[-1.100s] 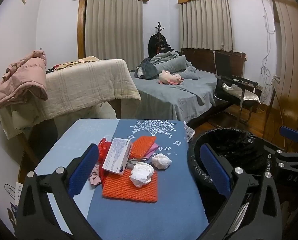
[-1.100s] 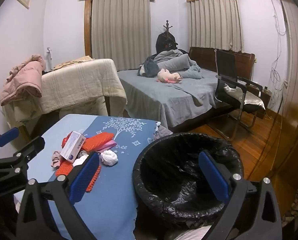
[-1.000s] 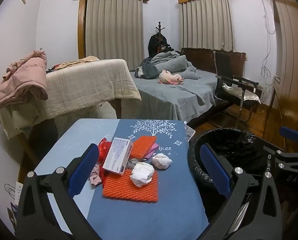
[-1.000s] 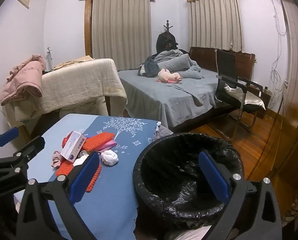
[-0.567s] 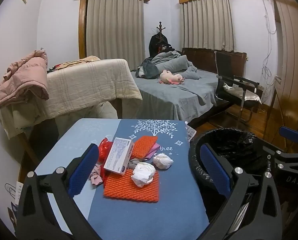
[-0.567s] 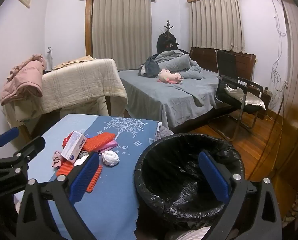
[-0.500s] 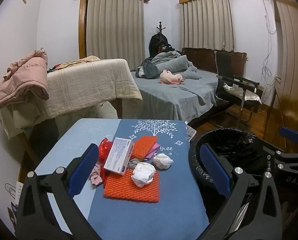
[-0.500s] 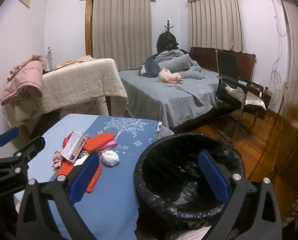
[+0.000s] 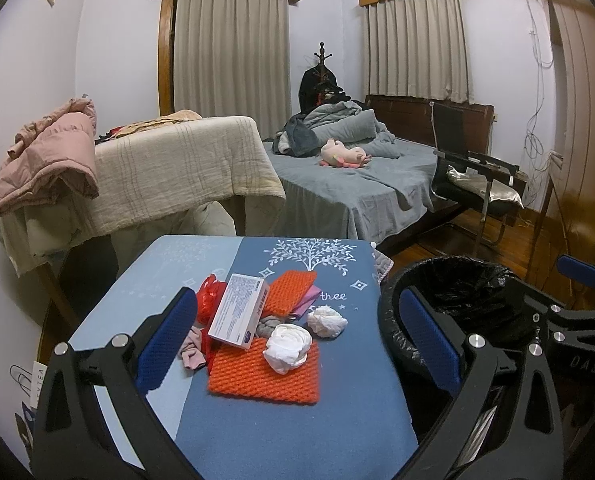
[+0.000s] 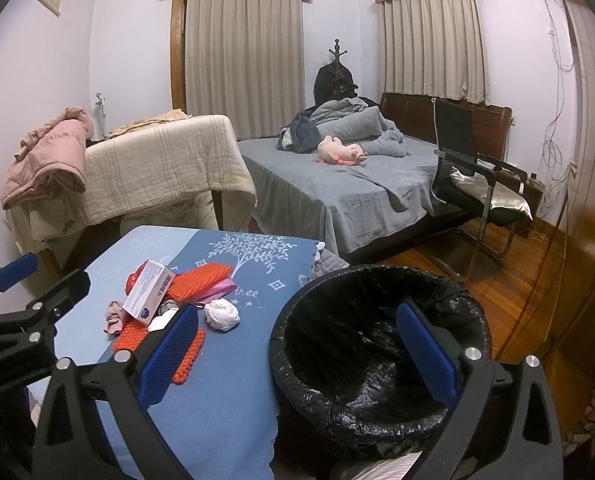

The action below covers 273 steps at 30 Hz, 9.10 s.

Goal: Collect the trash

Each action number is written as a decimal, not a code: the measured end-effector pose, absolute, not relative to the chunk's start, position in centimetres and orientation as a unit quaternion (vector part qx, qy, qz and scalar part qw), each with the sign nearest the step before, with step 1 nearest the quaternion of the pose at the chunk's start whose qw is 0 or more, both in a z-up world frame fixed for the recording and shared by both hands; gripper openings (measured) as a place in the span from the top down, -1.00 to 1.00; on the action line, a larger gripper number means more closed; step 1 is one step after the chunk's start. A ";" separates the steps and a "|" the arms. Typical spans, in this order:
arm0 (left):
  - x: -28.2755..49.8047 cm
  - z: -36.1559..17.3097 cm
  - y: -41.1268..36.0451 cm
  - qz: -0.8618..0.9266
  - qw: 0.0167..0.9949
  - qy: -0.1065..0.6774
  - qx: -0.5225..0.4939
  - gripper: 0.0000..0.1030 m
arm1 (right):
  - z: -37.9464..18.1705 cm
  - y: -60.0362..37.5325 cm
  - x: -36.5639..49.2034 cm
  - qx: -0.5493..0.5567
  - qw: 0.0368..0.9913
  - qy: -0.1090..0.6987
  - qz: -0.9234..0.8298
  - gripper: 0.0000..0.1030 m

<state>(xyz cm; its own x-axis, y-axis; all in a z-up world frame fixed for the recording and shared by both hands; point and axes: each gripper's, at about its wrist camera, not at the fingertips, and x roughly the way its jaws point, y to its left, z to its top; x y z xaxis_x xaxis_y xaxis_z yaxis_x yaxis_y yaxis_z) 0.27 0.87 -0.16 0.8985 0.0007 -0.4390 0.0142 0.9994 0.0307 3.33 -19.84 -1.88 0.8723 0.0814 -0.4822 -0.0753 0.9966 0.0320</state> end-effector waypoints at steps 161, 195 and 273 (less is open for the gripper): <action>15.2 -10.5 -14.5 -0.238 0.927 0.287 0.039 -0.43 | -9.8 -32.6 12.9 0.061 0.946 0.316 -0.033 -0.06; 10.5 -11.3 11.0 0.046 0.952 0.304 0.005 -0.80 | -10.7 -11.5 14.5 0.011 0.946 0.303 0.118 -0.89; 12.5 -15.9 17.0 0.042 0.928 0.366 -0.048 0.54 | -15.5 -6.0 16.6 -0.032 0.900 0.377 0.217 0.24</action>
